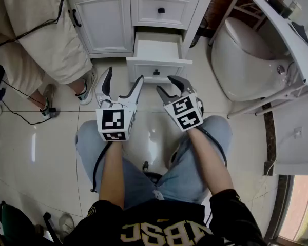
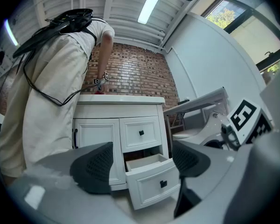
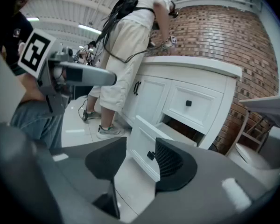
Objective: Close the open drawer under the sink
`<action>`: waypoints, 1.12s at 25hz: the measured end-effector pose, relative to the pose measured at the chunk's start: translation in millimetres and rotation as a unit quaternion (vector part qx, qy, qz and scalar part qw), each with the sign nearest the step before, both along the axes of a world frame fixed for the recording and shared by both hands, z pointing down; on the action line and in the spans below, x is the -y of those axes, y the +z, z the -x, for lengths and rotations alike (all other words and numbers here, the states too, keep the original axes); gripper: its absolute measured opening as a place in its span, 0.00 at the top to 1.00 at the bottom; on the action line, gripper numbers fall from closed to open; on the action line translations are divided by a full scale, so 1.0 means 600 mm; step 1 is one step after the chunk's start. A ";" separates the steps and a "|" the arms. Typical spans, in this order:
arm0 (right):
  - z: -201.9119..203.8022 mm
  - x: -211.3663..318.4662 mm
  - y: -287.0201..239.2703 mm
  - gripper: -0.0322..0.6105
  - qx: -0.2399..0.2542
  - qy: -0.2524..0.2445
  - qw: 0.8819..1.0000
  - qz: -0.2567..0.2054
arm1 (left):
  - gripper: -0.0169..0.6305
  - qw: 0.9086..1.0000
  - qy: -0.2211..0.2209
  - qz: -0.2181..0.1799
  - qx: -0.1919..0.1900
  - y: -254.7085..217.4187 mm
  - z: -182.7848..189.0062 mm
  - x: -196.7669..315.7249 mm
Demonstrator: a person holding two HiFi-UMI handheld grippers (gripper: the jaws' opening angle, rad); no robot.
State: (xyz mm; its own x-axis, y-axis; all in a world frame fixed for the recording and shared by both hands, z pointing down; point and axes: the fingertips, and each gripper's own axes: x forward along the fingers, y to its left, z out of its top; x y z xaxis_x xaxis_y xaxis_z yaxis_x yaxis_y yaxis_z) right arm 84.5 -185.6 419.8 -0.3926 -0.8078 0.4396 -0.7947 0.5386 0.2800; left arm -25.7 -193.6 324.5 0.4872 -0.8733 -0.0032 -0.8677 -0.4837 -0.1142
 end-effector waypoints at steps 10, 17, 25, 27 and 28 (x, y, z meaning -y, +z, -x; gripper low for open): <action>0.012 0.124 0.157 0.70 -0.221 -0.090 0.971 0.032 | 0.35 1.000 0.012 0.013 0.004 0.036 0.002 0.080; -0.007 0.199 0.226 0.85 -0.272 -0.059 0.957 0.087 | 0.35 1.000 -0.004 0.028 0.000 0.051 0.028 0.107; -0.008 0.284 0.229 0.85 -0.299 -0.062 0.948 0.091 | 0.35 0.999 0.009 0.040 -0.004 0.064 0.026 0.113; -0.016 0.319 0.229 0.85 -0.305 -0.061 0.946 0.090 | 0.35 0.999 0.011 0.043 -0.008 0.065 0.021 0.115; -0.022 0.337 0.228 0.85 -0.308 -0.061 0.945 0.089 | 0.35 0.999 0.010 0.044 -0.010 0.065 0.019 0.116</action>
State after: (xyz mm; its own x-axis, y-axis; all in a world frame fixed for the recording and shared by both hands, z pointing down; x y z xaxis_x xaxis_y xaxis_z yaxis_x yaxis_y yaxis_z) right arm 97.5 -387.6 556.7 -0.1043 -0.6646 0.7399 -0.4394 0.6982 0.5652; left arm -37.0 -263.2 363.3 0.5060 -0.8602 0.0629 -0.8590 -0.5092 -0.0535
